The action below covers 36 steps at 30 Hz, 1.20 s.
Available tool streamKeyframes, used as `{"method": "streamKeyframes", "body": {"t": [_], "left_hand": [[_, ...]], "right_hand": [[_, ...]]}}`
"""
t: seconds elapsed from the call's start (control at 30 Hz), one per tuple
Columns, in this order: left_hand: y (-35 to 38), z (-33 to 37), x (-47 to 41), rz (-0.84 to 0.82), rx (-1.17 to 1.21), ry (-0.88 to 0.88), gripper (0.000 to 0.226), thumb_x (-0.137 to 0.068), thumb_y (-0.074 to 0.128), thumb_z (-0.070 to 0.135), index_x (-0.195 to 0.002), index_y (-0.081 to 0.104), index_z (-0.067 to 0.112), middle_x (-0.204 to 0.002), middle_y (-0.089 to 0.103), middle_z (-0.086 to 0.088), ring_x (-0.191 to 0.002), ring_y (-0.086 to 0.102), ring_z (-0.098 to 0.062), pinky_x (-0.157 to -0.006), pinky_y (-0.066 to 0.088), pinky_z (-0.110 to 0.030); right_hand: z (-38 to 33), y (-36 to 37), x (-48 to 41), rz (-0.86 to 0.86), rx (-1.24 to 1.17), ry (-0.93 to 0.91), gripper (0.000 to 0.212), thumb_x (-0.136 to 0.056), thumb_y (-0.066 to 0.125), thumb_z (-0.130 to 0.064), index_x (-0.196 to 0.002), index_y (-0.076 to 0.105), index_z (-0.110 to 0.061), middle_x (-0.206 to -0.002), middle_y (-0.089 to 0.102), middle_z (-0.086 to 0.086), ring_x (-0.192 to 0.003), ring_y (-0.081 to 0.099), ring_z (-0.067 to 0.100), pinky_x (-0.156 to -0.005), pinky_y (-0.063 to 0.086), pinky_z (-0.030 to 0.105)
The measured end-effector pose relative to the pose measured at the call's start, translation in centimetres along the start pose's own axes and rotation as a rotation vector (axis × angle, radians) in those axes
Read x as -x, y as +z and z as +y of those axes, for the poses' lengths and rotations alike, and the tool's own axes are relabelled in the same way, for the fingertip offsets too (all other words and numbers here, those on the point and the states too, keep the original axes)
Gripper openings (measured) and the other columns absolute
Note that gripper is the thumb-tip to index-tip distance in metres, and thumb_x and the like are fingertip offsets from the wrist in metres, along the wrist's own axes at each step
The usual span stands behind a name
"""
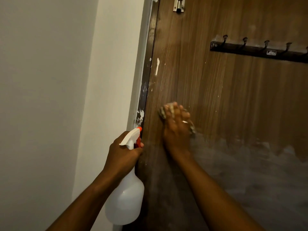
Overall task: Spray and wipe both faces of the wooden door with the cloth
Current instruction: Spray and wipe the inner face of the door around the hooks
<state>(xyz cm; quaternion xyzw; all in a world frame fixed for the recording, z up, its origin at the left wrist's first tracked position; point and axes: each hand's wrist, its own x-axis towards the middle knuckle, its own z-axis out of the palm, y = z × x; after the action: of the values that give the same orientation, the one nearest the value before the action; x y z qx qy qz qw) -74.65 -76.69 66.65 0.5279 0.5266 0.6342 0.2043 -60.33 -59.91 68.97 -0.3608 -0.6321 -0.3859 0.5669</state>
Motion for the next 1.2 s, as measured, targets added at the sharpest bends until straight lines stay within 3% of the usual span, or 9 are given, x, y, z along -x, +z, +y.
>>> {"method": "streamKeyframes", "body": {"t": [0.13,0.23,0.4,0.5,0.7,0.83,0.9,1.0,1.2], "left_hand": [[1.2,-0.3,1.4,-0.004,-0.007,0.039,0.054,-0.084,0.066,0.009,-0.133,0.044,0.008,-0.132,0.052,-0.016,-0.117,0.052,-0.032,-0.104,0.040,-0.043],[1.9,-0.9,2.3,-0.030,0.048,0.032,0.055,-0.086,0.062,0.004,-0.136,0.040,0.004,-0.137,0.048,-0.018,-0.122,0.048,-0.033,-0.106,0.036,-0.039],[2.9,-2.3,3.3,-0.041,0.038,0.060,0.057,-0.082,0.067,0.008,-0.134,0.043,0.008,-0.133,0.051,-0.016,-0.118,0.052,-0.032,-0.101,0.040,-0.041],[3.8,-2.6,3.3,-0.059,0.050,0.034,0.058,-0.083,0.066,0.006,-0.135,0.041,0.008,-0.135,0.050,-0.014,-0.120,0.050,-0.032,-0.102,0.039,-0.041],[6.2,-1.2,3.0,-0.085,0.057,0.059,0.058,-0.084,0.064,0.005,-0.137,0.039,0.005,-0.138,0.047,-0.017,-0.124,0.047,-0.033,-0.105,0.035,-0.040],[8.1,-1.3,4.0,-0.104,0.079,0.075,0.059,-0.082,0.066,0.004,-0.135,0.040,0.005,-0.135,0.049,-0.016,-0.121,0.048,-0.033,-0.104,0.037,-0.042],[8.8,-1.4,4.4,-0.103,0.111,0.059,0.057,-0.082,0.065,0.004,-0.134,0.042,0.006,-0.130,0.052,-0.013,-0.118,0.051,-0.029,-0.104,0.038,-0.043],[10.5,-1.2,4.8,-0.106,0.100,0.053,0.058,-0.080,0.067,0.002,-0.133,0.044,0.007,-0.129,0.054,-0.014,-0.117,0.053,-0.030,-0.105,0.040,-0.046],[14.4,0.5,6.3,-0.070,0.068,0.088,0.057,-0.080,0.067,0.001,-0.133,0.045,0.006,-0.129,0.054,-0.017,-0.117,0.052,-0.032,-0.100,0.040,-0.040]], "right_hand": [[-4.1,2.2,4.9,-0.057,-0.083,-0.281,0.044,-0.102,0.036,-0.025,-0.144,0.038,-0.011,-0.145,0.049,0.016,-0.138,0.041,0.035,-0.113,0.034,0.055],[-1.3,0.6,12.1,-0.141,-0.040,-0.366,0.048,-0.100,0.050,-0.028,-0.146,0.041,-0.015,-0.149,0.046,0.012,-0.141,0.037,0.030,-0.111,0.036,0.054],[5.6,-3.1,9.9,-0.003,0.039,0.028,0.047,-0.097,0.058,-0.016,-0.144,0.051,-0.019,-0.149,0.046,0.011,-0.140,0.038,0.030,-0.111,0.036,0.053],[4.2,-2.3,4.0,0.045,0.049,0.097,0.050,-0.098,0.050,-0.013,-0.147,0.044,-0.019,-0.152,0.041,0.012,-0.141,0.035,0.031,-0.117,0.027,0.051],[4.5,-1.5,9.4,-0.120,0.043,-0.297,0.048,-0.102,0.049,-0.031,-0.148,0.043,-0.021,-0.154,0.041,0.008,-0.144,0.035,0.028,-0.115,0.030,0.051],[11.5,-6.0,13.2,-0.019,0.075,-0.030,0.044,-0.100,0.053,-0.025,-0.144,0.051,-0.020,-0.149,0.046,0.011,-0.140,0.041,0.029,-0.111,0.037,0.051],[13.2,-6.4,10.2,0.010,0.103,0.128,0.047,-0.100,0.048,-0.019,-0.148,0.044,-0.021,-0.153,0.041,0.010,-0.143,0.036,0.029,-0.113,0.033,0.052],[12.3,-5.1,5.5,0.087,0.090,0.186,0.055,-0.095,0.050,-0.019,-0.149,0.039,-0.020,-0.152,0.042,0.011,-0.139,0.041,0.033,-0.112,0.035,0.055],[13.7,-6.1,12.5,-0.102,0.054,-0.269,0.049,-0.101,0.051,-0.030,-0.149,0.043,-0.021,-0.153,0.041,0.009,-0.144,0.035,0.029,-0.112,0.034,0.053]]}}
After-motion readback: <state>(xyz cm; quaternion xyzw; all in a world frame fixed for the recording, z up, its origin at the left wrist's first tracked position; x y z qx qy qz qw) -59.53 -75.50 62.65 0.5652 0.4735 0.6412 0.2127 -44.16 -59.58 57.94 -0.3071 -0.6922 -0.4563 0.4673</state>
